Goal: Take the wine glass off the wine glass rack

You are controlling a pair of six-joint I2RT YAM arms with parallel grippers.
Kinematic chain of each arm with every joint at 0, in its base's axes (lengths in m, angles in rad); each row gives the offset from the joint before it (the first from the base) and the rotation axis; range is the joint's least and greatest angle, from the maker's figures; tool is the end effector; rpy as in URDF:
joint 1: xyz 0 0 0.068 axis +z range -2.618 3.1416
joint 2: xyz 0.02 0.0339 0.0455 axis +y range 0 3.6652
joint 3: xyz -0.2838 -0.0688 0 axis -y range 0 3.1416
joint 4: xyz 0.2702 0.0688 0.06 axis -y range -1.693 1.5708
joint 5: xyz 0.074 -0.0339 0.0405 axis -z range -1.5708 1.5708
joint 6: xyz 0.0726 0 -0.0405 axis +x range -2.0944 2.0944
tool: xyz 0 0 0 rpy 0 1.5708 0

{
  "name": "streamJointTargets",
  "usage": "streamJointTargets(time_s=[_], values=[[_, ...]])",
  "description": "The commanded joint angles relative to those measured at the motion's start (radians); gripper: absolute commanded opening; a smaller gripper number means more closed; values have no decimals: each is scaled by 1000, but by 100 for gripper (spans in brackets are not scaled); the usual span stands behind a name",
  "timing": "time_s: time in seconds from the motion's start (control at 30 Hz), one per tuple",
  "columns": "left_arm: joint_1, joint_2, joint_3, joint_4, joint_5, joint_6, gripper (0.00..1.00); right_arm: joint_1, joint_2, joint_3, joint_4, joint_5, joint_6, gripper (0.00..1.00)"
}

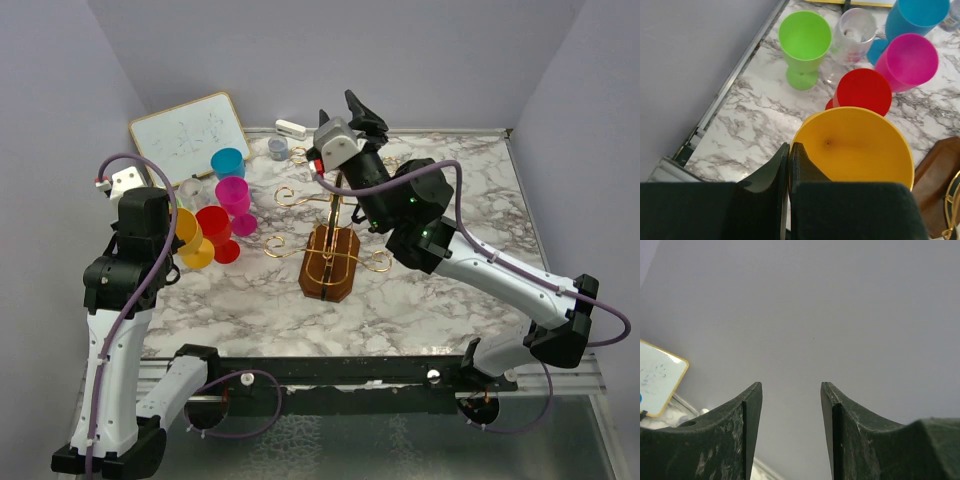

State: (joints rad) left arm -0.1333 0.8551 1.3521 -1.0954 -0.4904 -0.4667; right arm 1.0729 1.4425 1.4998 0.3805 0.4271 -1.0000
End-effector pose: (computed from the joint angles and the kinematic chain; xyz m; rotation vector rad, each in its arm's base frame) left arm 0.1599 0.0131 0.4315 -0.6156 2.0030 0.1722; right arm 0.2064 0.3168 0.5297 -0.7649 0.8938 -0.1775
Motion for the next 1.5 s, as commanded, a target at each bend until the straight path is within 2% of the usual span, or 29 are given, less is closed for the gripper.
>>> streamJointTargets(time_s=[0.0, 0.17, 0.37, 0.73, 1.17, 1.33, 1.43, 1.47], values=[[-4, -20, 19, -77, -116, 8, 0, -9, 55, 86, -110, 199, 239, 51], [-3, 2, -47, -80, -116, 8, 0, -32, 80, 151, -213, 209, 343, 51], [-3, 8, -182, 25, -76, -14, 0, -36, 87, 168, -246, 202, 374, 51], [14, 45, -318, 193, -34, -16, 0, -62, 66, 154, -276, 200, 397, 51], [37, 93, -423, 313, 86, -59, 3, -86, 14, 95, -272, 198, 391, 51], [37, 112, -431, 318, 111, -61, 7, -91, 12, 86, -285, 196, 395, 52], [37, 112, -419, 313, 128, -57, 21, -92, 11, 82, -294, 195, 400, 53], [37, 112, -410, 308, 132, -55, 22, -93, 11, 82, -297, 194, 400, 53]])
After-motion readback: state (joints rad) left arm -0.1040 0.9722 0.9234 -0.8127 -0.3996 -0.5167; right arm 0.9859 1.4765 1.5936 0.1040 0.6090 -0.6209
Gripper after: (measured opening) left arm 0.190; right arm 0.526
